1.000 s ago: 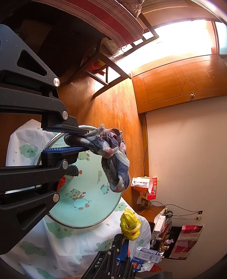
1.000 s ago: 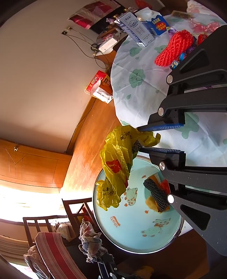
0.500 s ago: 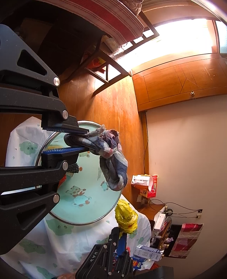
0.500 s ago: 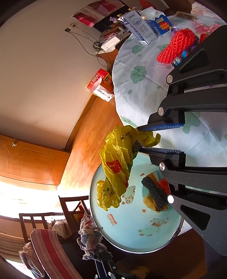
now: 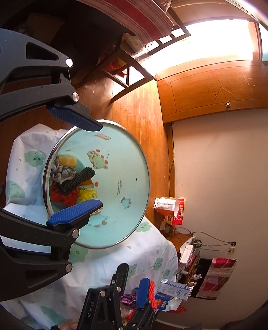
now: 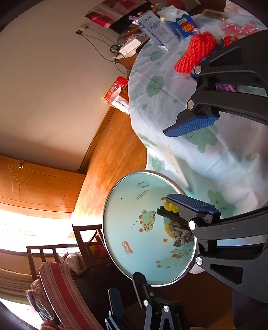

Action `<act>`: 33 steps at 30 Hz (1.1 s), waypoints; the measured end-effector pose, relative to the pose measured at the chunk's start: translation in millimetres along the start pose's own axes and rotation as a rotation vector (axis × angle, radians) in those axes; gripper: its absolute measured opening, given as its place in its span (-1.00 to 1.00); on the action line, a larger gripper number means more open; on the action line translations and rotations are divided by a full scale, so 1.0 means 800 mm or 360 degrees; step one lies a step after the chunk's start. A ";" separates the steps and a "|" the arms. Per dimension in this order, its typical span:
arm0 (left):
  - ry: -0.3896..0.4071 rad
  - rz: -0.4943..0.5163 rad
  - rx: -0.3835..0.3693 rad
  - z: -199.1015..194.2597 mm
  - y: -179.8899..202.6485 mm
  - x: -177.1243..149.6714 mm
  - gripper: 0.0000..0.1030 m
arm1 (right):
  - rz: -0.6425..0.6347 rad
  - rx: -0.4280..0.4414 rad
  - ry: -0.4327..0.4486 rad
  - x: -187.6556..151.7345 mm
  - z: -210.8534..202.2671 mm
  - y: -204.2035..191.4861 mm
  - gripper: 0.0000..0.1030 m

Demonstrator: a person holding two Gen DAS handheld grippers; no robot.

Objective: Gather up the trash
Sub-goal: 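Open both tools to drop the cloth and yellow bag into the bin, then move the left tool to the clear bag with red writing and grasp it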

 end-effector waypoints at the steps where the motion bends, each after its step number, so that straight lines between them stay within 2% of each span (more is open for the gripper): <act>1: -0.0005 0.0004 -0.0027 -0.001 0.009 -0.003 0.47 | 0.0017 -0.0009 0.0015 -0.006 -0.011 0.006 0.16; 6: -0.0009 0.0075 -0.0093 -0.009 0.061 -0.013 0.66 | 0.0169 -0.0144 0.0106 -0.067 -0.098 0.063 0.24; 14: 0.0017 0.0212 -0.0270 -0.045 0.170 -0.010 0.71 | 0.0569 -0.0491 0.0176 -0.202 -0.224 0.189 0.28; 20: 0.0095 0.0309 -0.0413 -0.089 0.261 0.004 0.71 | 0.0767 -0.0653 0.0214 -0.282 -0.277 0.238 0.28; 29: 0.0164 0.0481 -0.0585 -0.133 0.377 0.000 0.70 | 0.0965 -0.0748 0.0249 -0.361 -0.314 0.283 0.29; 30: 0.0149 0.0500 -0.0598 -0.132 0.387 -0.004 0.68 | 0.0990 -0.0745 0.0258 -0.368 -0.315 0.286 0.29; 31: 0.0131 0.0522 -0.0624 -0.132 0.394 -0.009 0.56 | 0.1006 -0.0744 0.0267 -0.371 -0.316 0.288 0.29; 32: 0.0107 0.0547 -0.0659 -0.132 0.403 -0.014 0.41 | 0.1015 -0.0742 0.0275 -0.373 -0.316 0.289 0.29; 33: 0.0077 0.0571 -0.0699 -0.132 0.411 -0.021 0.16 | 0.1021 -0.0738 0.0282 -0.374 -0.315 0.290 0.29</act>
Point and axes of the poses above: each gripper's, at about its wrist camera, not at the fingertips, and z roughly the way its jaws point, y to its right, x to its top, the point moved 9 cm from there along z, roughly the way its jaws point, and after that the axes turned 15 degrees about x, right-handed, at the moved point
